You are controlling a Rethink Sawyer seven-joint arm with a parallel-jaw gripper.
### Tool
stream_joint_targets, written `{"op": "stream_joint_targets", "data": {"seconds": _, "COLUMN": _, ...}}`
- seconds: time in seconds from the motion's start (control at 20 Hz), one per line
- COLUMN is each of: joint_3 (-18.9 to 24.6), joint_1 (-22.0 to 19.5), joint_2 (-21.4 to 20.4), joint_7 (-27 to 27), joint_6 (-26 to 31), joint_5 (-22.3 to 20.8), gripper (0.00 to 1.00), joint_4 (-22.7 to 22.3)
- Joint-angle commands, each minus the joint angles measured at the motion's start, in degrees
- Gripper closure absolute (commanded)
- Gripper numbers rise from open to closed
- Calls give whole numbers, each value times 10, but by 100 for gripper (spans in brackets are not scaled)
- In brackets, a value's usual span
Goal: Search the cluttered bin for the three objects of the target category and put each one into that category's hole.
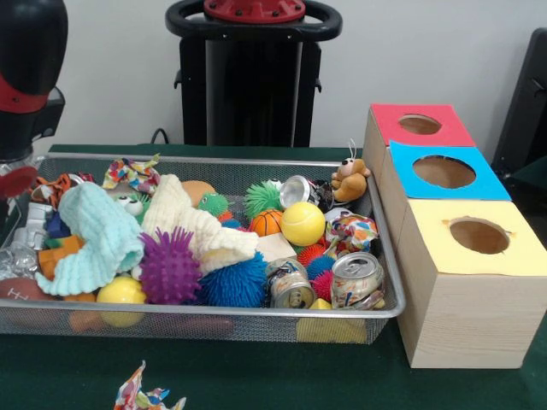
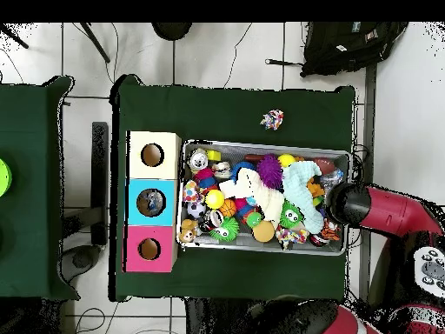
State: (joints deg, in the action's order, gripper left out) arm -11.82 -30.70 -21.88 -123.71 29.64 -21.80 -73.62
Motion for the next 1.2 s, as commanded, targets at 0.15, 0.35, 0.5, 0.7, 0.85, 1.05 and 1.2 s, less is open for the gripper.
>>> {"op": "stream_joint_targets", "data": {"seconds": 0.15, "joint_3": 57, "joint_1": -7, "joint_2": -25, "joint_7": -55, "joint_6": 2, "joint_5": 55, "gripper": 0, "joint_4": -77}}
{"op": "stream_joint_targets", "data": {"seconds": 0.35, "joint_3": 61, "joint_1": -2, "joint_2": -27, "joint_7": -58, "joint_6": 18, "joint_5": 78, "gripper": 0, "joint_4": -86}}
{"op": "stream_joint_targets", "data": {"seconds": 0.5, "joint_3": 61, "joint_1": 7, "joint_2": -29, "joint_7": -71, "joint_6": 36, "joint_5": 102, "gripper": 0, "joint_4": -97}}
{"op": "stream_joint_targets", "data": {"seconds": 0.7, "joint_3": 57, "joint_1": 14, "joint_2": -31, "joint_7": -71, "joint_6": 50, "joint_5": 124, "gripper": 0, "joint_4": -102}}
{"op": "stream_joint_targets", "data": {"seconds": 0.85, "joint_3": 54, "joint_1": 16, "joint_2": -29, "joint_7": -68, "joint_6": 42, "joint_5": 130, "gripper": 0, "joint_4": -104}}
{"op": "stream_joint_targets", "data": {"seconds": 1.05, "joint_3": 54, "joint_1": 14, "joint_2": -23, "joint_7": -60, "joint_6": 31, "joint_5": 137, "gripper": 0, "joint_4": -109}}
{"op": "stream_joint_targets", "data": {"seconds": 1.2, "joint_3": 58, "joint_1": 12, "joint_2": -20, "joint_7": -54, "joint_6": 25, "joint_5": 143, "gripper": 0, "joint_4": -114}}
